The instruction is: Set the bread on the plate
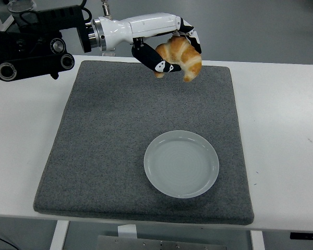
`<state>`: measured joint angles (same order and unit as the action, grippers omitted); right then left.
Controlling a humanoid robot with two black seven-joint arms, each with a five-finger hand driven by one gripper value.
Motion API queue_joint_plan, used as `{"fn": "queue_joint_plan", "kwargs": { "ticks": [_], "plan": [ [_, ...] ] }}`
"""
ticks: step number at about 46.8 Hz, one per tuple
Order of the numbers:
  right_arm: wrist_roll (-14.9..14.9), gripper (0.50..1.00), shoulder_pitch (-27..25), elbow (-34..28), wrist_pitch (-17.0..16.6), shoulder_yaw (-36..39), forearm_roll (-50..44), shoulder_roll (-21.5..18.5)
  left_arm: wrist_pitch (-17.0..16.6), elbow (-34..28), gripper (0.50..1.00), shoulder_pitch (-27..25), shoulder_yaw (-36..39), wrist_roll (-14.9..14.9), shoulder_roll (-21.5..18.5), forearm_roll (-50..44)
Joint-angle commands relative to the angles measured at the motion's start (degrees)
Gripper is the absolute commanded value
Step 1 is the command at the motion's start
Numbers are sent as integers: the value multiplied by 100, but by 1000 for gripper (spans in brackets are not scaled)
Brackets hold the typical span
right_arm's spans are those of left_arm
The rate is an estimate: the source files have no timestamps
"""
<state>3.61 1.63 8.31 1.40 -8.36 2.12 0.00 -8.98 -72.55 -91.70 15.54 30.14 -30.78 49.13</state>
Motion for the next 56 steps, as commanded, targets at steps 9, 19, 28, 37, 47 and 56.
{"fn": "queue_joint_plan", "kwargs": {
  "ticks": [9,19,28,37,47,56],
  "plan": [
    [0,930,-4,4,1,1,-1,0,-165,-180,500,64,11,1,432,18],
    [0,930,4,-5,10,2,-1,0,-227,-250,500,135,55,1,767,404],
    [0,932,4,-5,1,10,-1,0,-332,-277,500,618,55,-8,916,1037],
    [0,930,13,-5,1,10,-1,0,-359,-251,500,1022,11,-8,925,1424],
    [0,932,22,-5,1,10,-1,0,-368,-137,500,1312,2,1,934,1529],
    [0,930,22,-5,1,10,-1,0,-508,189,500,1655,2,1,1180,1758]
  ]
}}
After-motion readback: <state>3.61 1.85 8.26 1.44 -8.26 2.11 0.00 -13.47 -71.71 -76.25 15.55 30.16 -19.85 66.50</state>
